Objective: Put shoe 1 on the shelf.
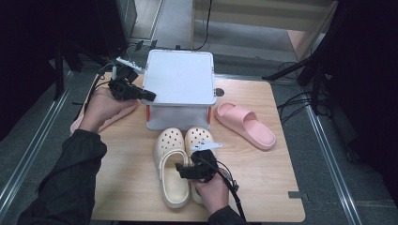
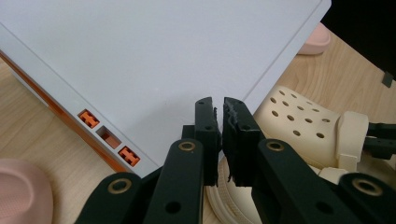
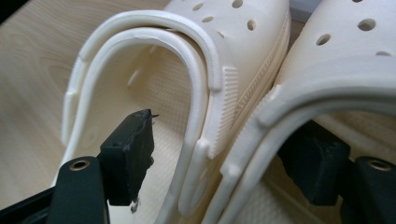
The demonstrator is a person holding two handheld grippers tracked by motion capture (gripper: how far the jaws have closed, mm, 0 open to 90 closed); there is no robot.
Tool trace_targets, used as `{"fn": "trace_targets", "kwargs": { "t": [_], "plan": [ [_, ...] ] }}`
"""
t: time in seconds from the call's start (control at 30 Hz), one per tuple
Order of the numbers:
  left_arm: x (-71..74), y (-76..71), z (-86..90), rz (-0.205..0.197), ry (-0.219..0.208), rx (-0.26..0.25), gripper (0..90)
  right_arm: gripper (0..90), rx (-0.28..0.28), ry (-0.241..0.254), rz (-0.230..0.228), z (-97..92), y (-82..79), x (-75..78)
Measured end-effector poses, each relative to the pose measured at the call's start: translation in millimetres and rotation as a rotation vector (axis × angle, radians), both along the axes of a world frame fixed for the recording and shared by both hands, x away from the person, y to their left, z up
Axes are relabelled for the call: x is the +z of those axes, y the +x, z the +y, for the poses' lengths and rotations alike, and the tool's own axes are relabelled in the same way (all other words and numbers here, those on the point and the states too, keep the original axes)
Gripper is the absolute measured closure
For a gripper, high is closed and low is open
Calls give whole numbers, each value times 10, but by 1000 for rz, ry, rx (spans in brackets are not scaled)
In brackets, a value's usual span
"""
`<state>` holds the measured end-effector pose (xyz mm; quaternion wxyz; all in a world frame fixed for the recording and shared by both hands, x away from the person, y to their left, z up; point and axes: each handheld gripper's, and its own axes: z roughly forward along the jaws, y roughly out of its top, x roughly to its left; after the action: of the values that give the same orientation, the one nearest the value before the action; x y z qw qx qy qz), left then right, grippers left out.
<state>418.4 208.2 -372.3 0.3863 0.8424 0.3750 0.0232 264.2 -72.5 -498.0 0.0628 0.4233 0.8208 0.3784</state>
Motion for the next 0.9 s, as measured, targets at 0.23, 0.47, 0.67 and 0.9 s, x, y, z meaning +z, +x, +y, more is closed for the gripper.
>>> {"fn": "trace_targets", "kwargs": {
  "t": [0.23,0.47,0.67,0.9],
  "plan": [
    [-5,2,2,1,-5,2,841,410,-47,-40,-23,56,7,-44],
    [-2,-7,-4,-6,4,6,830,582,-60,-51,-24,32,-3,-24],
    [0,-10,-9,-10,7,5,845,661,-49,-50,-22,-23,5,14],
    [3,-18,-6,-5,6,5,854,662,-18,-29,-36,-26,31,234]
  ]
}}
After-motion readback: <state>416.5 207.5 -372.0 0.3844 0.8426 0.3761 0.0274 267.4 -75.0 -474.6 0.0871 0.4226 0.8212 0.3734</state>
